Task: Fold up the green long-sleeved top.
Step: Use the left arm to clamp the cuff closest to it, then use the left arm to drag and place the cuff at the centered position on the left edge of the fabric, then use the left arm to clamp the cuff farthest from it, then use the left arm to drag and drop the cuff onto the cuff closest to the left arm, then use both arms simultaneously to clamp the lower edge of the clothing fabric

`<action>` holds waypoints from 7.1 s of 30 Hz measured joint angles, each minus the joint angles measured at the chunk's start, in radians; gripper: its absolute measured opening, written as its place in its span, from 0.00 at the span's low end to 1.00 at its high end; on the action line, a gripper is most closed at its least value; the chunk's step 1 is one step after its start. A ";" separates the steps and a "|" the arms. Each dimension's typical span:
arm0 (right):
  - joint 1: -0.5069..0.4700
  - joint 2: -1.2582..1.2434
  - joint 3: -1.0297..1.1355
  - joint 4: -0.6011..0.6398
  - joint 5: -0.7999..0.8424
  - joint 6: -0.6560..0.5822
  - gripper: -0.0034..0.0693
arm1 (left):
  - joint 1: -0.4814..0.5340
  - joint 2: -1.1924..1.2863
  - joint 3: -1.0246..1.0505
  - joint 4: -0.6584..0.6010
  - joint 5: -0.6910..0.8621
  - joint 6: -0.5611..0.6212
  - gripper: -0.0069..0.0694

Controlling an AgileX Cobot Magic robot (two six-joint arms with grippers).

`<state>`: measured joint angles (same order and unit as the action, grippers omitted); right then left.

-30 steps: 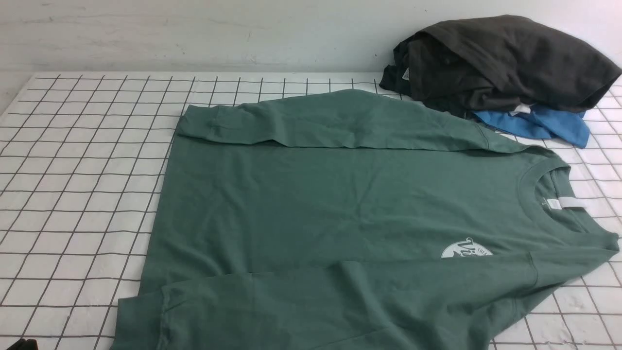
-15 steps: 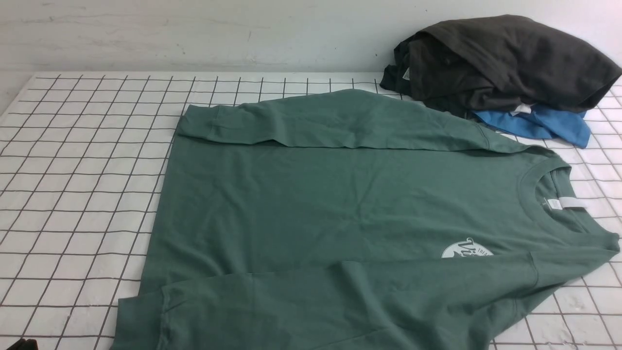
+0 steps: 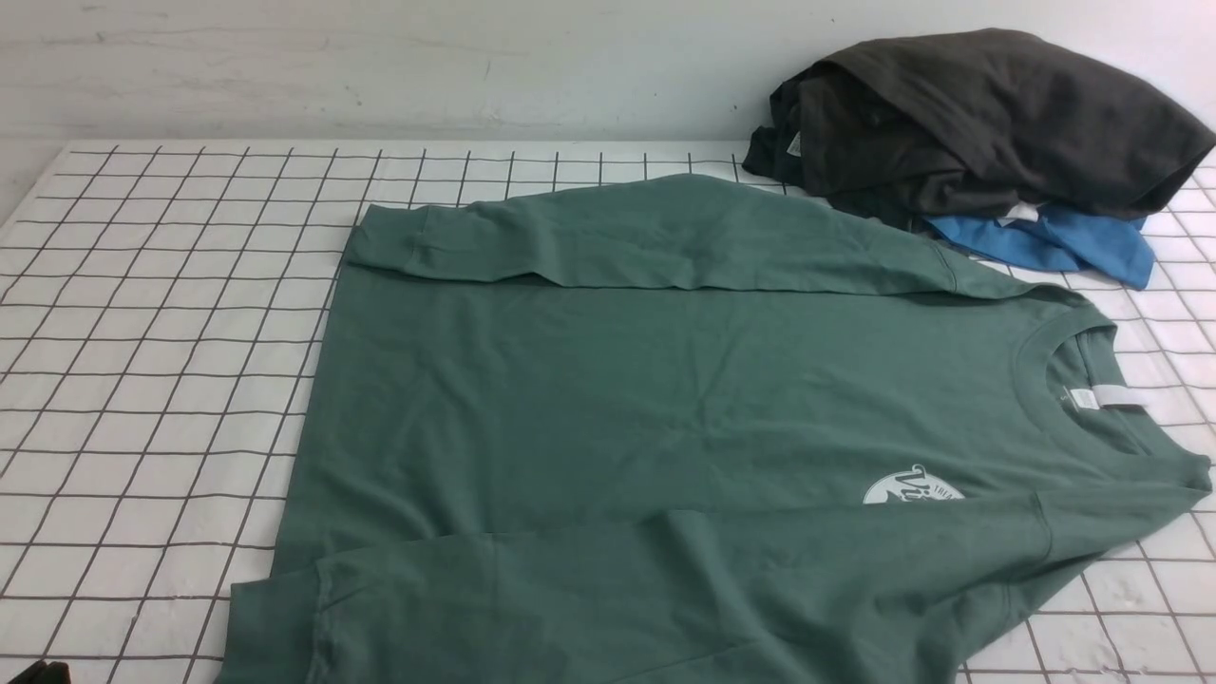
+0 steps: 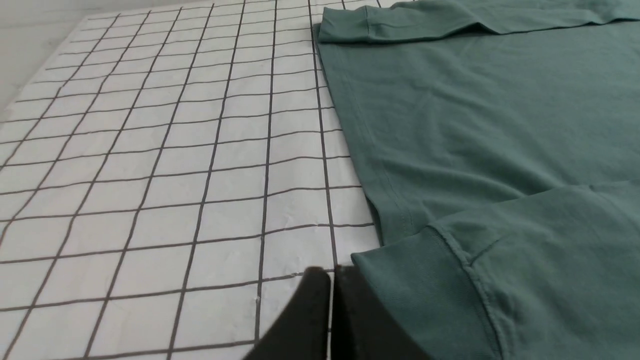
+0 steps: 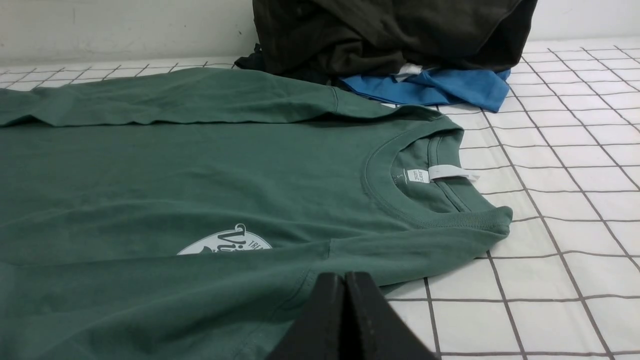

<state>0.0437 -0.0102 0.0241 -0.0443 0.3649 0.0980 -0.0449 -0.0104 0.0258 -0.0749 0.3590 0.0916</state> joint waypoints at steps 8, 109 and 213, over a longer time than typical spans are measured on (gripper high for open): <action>0.000 0.000 0.005 -0.018 -0.165 0.000 0.03 | 0.000 0.000 0.003 0.007 -0.265 0.002 0.08; 0.162 1.053 -0.723 0.289 0.375 -0.384 0.03 | 0.028 2.598 -2.417 -0.132 0.499 0.031 0.62; 0.286 1.602 -0.885 -0.313 0.450 -0.748 0.62 | -0.369 1.245 -0.692 0.271 0.426 0.308 0.09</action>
<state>0.3294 1.5923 -0.8614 -0.3578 0.8144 -0.6500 -0.4141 1.2344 -0.6659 0.1963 0.7854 0.3993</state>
